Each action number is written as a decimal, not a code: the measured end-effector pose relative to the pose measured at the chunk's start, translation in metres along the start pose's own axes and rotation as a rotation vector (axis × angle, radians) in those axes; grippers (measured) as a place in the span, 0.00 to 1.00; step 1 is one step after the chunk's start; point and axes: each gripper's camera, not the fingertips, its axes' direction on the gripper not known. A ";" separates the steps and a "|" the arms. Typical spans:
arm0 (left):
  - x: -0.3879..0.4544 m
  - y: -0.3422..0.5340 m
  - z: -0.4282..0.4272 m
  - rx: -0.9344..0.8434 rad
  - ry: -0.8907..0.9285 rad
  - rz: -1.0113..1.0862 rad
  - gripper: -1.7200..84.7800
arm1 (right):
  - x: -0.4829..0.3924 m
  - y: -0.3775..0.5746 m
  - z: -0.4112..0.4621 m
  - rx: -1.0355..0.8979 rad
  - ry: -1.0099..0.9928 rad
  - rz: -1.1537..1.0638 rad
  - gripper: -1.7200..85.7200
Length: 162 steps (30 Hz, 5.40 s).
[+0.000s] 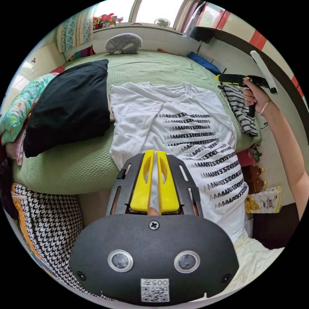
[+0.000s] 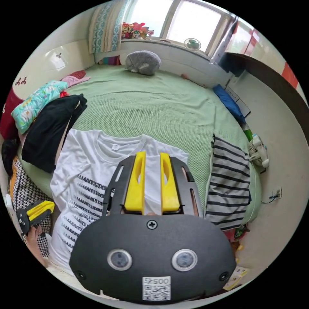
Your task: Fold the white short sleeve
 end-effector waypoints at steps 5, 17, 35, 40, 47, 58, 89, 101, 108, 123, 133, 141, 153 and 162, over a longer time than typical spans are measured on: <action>-0.007 0.001 0.001 -0.009 0.010 -0.010 0.04 | 0.052 0.041 -0.001 -0.042 -0.115 0.023 0.10; 0.004 -0.013 0.002 -0.004 -0.017 0.026 0.04 | 0.080 0.096 0.038 -0.141 -0.224 0.035 0.09; 0.009 -0.074 0.018 0.046 -0.116 -0.015 0.09 | 0.033 0.131 0.011 -0.149 -0.228 -0.275 0.09; -0.015 -0.124 0.023 0.091 -0.182 -0.010 0.10 | 0.065 0.113 0.004 -0.093 -0.214 -0.209 0.10; -0.054 -0.218 0.062 0.068 -0.191 0.044 0.15 | 0.129 0.048 0.023 -0.045 -0.176 -0.031 0.11; -0.069 -0.303 0.144 -0.061 -0.158 0.091 0.18 | 0.180 -0.028 0.081 -0.048 -0.222 0.152 0.15; -0.010 -0.376 0.163 -0.136 -0.198 0.216 0.06 | 0.150 -0.071 0.068 -0.100 -0.152 0.016 0.00; 0.027 -0.496 0.043 0.143 -0.428 0.188 0.06 | 0.166 -0.191 -0.016 0.130 0.178 0.171 0.01; 0.007 -0.498 0.022 0.224 -0.402 0.089 0.06 | 0.152 -0.202 -0.036 0.210 0.178 0.166 0.01; -0.050 -0.239 0.048 0.006 -0.034 0.239 0.07 | 0.126 0.082 -0.046 -0.021 -0.093 -0.011 0.02; -0.085 -0.131 0.088 -0.080 0.040 0.072 0.09 | 0.135 0.176 -0.031 -0.120 -0.255 0.114 0.11; -0.103 -0.085 0.107 -0.127 0.096 -0.013 0.16 | 0.118 0.207 -0.009 -0.151 -0.228 0.195 0.11; -0.100 -0.085 0.105 -0.140 -0.022 0.004 0.03 | 0.104 0.184 0.004 -0.242 -0.154 0.204 0.00; -0.117 -0.108 0.021 -0.026 0.031 0.065 0.02 | 0.150 0.158 -0.097 -0.072 -0.219 0.196 0.00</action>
